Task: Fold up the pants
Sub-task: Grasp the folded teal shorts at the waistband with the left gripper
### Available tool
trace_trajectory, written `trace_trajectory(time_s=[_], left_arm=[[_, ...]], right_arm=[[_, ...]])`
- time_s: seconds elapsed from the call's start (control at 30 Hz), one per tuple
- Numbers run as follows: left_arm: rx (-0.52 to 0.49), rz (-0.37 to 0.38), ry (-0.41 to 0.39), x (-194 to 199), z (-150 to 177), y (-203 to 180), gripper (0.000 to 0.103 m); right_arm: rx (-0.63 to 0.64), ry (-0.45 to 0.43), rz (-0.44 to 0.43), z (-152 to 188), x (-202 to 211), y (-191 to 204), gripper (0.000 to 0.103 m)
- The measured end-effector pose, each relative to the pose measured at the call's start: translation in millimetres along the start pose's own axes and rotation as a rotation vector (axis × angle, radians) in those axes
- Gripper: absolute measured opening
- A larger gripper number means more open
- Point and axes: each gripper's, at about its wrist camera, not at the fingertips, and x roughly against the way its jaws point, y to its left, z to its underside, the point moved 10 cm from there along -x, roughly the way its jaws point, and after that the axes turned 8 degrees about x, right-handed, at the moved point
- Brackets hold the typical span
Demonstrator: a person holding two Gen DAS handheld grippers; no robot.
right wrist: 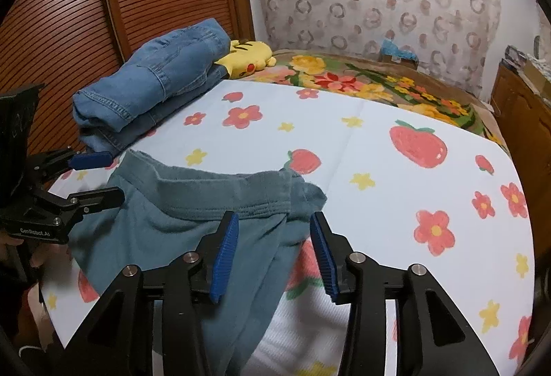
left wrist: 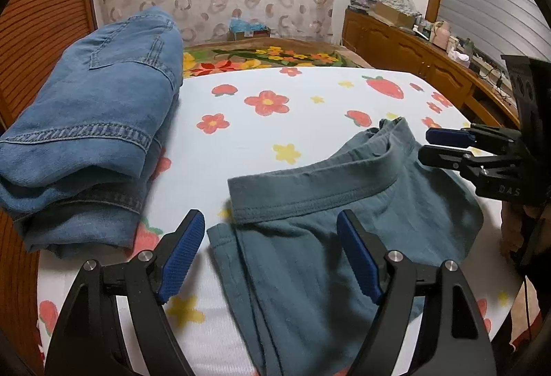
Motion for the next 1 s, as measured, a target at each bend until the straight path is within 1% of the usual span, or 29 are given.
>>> trace_trajectory(time_s=[0.07, 0.27, 0.43, 0.47, 0.5, 0.6, 0.63, 0.8, 1.0], left_arm=[[0.008, -0.004, -0.002, 1, 0, 2, 0.080], [0.034, 0.015, -0.004, 7, 2, 6, 0.080], [0.032, 0.014, 0.003, 9, 10, 8, 0.079], [0.033, 0.012, 0.004, 9, 11, 9, 0.077], [0.042, 0.016, 0.008, 8, 12, 11, 0.072], [0.068, 0.032, 0.022, 6, 16, 16, 0.069], [0.072, 0.031, 0.028, 4, 16, 18, 0.062], [0.105, 0.028, 0.055, -3, 17, 27, 0.053], [0.106, 0.034, 0.077, -6, 19, 27, 0.052]], right_arm=[[-0.003, 0.005, -0.009, 0, -2, 0, 0.054], [0.002, 0.033, -0.015, 0, -8, -1, 0.054], [0.015, 0.062, -0.026, 0, -14, 2, 0.054], [0.019, 0.067, -0.031, 0, -15, 3, 0.054], [0.021, 0.070, -0.033, 0, -17, 3, 0.054], [0.021, 0.083, -0.046, 1, -22, 2, 0.054], [0.020, 0.087, -0.051, 1, -23, 2, 0.054], [0.013, 0.096, -0.075, -2, -27, 0, 0.054], [0.015, 0.105, -0.089, -4, -33, 0, 0.054]])
